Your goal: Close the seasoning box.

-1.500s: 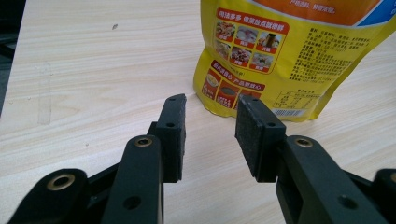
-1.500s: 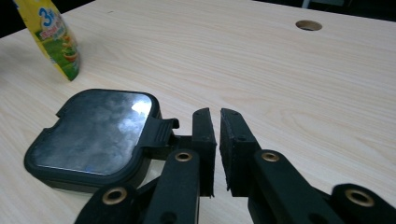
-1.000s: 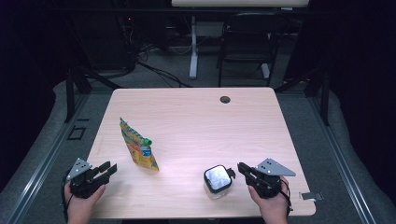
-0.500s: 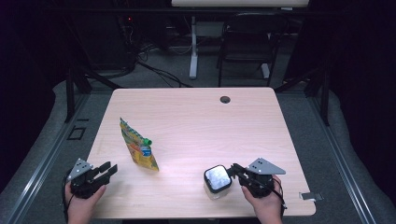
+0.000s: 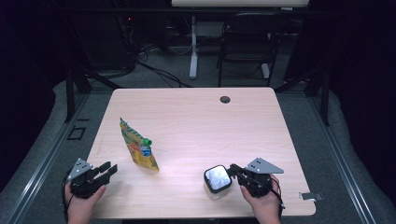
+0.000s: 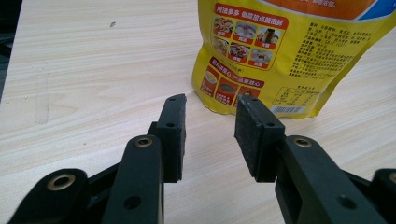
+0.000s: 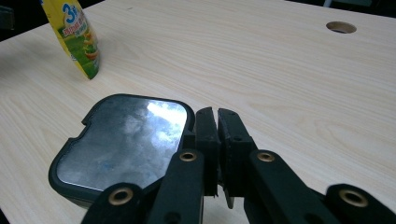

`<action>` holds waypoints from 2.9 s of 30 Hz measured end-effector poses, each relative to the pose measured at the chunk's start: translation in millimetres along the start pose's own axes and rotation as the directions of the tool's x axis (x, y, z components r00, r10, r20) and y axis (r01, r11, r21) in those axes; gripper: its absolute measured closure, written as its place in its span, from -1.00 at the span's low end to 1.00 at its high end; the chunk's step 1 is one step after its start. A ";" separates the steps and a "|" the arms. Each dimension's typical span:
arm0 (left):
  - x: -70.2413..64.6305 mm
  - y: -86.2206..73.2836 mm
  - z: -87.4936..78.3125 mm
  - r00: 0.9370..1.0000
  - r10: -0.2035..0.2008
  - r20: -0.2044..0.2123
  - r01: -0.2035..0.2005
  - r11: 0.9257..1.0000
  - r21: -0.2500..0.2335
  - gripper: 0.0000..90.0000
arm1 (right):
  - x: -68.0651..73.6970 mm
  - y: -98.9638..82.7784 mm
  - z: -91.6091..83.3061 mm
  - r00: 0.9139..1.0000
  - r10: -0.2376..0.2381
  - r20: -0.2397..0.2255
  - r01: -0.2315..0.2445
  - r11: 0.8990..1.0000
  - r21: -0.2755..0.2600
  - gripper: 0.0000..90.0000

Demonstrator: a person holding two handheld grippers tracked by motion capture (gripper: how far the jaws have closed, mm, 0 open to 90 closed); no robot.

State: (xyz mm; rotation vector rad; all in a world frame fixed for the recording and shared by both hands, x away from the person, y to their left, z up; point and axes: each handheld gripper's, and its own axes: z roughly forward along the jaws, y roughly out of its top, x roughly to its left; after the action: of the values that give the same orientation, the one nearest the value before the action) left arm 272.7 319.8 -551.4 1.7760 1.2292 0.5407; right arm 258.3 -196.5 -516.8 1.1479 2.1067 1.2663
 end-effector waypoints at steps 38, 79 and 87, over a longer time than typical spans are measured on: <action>-24.7 6.7 -7.4 0.994 0.080 0.075 -0.079 0.997 -0.010 0.66 | -5.3 -4.7 -0.5 0.997 0.065 -0.039 -0.066 0.998 -0.019 1.00; -219.5 37.2 87.9 0.828 0.288 0.482 -0.331 0.944 0.004 1.00 | -7.0 -7.4 -0.4 0.996 0.072 -0.056 -0.074 0.996 -0.039 1.00; -224.2 39.3 91.7 0.823 0.289 0.489 -0.338 0.941 0.013 1.00 | -7.5 -7.5 -0.6 0.996 0.069 -0.057 -0.071 0.997 -0.036 1.00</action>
State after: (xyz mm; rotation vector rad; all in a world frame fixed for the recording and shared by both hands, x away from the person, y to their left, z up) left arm 268.8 74.9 -537.1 2.0552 0.6253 0.1918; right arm 258.9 -204.9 -523.4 1.1922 2.0893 1.3795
